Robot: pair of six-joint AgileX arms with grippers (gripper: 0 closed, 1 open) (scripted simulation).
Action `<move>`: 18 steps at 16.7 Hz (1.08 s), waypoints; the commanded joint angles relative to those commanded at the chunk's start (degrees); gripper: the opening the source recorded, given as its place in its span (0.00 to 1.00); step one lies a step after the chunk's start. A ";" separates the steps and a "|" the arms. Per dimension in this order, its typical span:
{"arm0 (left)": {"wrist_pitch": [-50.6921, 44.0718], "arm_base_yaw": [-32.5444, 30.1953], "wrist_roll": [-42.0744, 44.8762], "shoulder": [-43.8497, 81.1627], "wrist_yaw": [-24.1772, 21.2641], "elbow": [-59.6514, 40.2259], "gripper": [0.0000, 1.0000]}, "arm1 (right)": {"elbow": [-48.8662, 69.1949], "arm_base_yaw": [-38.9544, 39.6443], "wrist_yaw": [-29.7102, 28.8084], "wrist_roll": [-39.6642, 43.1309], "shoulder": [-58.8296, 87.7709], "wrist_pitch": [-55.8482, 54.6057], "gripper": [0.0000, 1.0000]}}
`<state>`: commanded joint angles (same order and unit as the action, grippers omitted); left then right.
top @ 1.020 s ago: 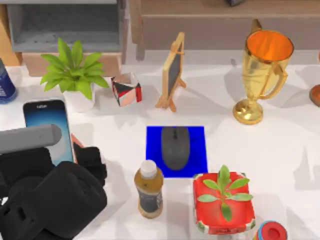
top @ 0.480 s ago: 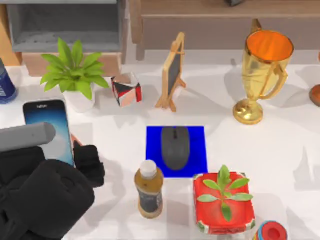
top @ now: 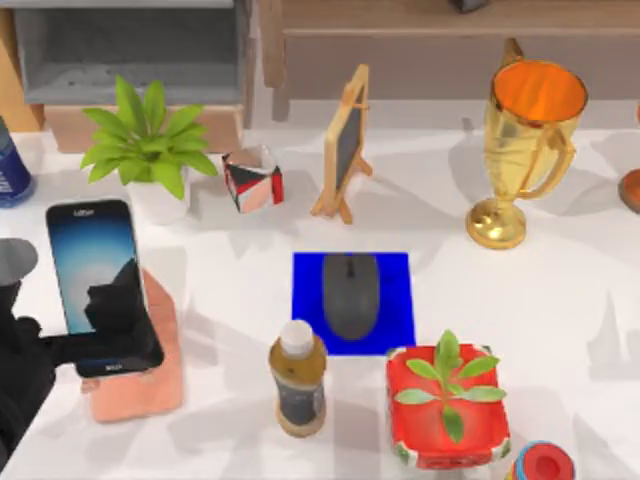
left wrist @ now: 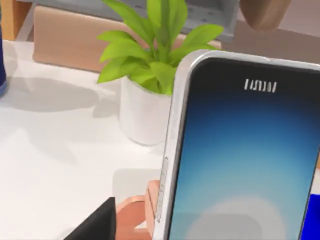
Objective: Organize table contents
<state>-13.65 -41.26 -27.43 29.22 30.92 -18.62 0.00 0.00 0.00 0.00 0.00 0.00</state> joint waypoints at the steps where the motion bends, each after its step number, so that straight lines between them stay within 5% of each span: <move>1: 1.32 1.83 2.63 -2.39 -2.40 1.51 1.00 | 0.00 0.00 0.00 0.00 0.00 0.00 1.00; 11: 12.40 35.75 24.16 -25.47 -26.43 15.03 1.00 | 0.00 0.00 0.00 0.00 0.00 0.00 1.00; 18: 13.65 41.26 27.43 -29.22 -30.92 18.62 1.00 | 0.00 0.00 0.00 0.00 0.00 0.00 1.00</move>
<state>0.00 0.00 0.00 0.00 0.00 0.00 0.00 0.00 0.00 0.00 0.00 0.00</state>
